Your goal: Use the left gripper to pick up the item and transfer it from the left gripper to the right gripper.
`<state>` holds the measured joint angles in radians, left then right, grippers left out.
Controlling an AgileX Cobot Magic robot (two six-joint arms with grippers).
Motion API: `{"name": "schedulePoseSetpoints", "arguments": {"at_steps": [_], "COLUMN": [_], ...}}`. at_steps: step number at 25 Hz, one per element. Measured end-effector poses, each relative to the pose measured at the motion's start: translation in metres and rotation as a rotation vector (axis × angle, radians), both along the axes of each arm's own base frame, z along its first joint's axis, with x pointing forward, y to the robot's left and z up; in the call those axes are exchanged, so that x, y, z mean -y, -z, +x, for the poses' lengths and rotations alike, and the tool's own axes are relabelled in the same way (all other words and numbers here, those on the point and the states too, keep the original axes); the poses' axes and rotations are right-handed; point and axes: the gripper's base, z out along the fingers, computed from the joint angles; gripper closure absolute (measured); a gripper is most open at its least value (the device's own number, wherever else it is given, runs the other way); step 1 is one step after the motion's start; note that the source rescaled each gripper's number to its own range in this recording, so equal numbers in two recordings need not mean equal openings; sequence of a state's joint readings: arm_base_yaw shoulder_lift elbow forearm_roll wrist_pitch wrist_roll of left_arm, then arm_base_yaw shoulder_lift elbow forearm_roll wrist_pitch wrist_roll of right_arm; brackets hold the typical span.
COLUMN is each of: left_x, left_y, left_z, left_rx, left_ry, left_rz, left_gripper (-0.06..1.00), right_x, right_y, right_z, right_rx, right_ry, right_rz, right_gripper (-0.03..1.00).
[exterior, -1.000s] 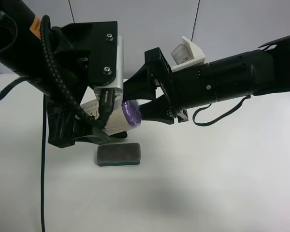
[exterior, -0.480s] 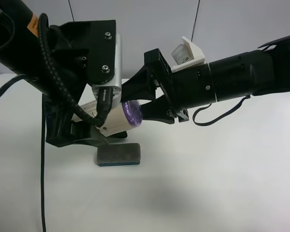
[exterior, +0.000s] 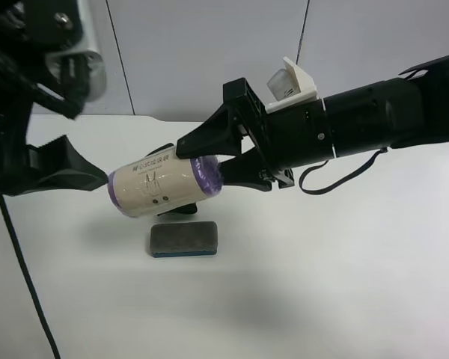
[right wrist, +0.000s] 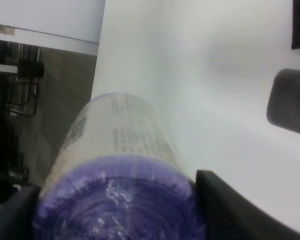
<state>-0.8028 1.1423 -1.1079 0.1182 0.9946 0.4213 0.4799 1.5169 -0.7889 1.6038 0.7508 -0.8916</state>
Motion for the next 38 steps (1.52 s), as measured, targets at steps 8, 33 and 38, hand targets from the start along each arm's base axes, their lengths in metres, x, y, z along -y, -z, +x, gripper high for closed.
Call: {"name": "schedulePoseSetpoints", "arguments": {"at_steps": [8,33,38], "left_x": [-0.048,-0.173,-0.173], "left_y": [-0.026,0.041,0.064], "left_z": [-0.045,-0.164,-0.168], "left_rx": [-0.054,0.086,0.074], "left_ry": [-0.175,-0.317,-0.299], "left_rz": [-0.105,-0.547,-0.584], "left_gripper": [-0.04,-0.04,-0.04], "right_x": [0.000,0.001,0.001], "right_y": [0.001,0.003,0.003], "right_z": [0.000,0.000,0.000], "right_rx": [0.007,0.019,0.020], "right_ry": [-0.009,-0.008,-0.004], "right_rz": [-0.014,-0.036,-0.039], "right_gripper": [0.97,0.97,0.97]}}
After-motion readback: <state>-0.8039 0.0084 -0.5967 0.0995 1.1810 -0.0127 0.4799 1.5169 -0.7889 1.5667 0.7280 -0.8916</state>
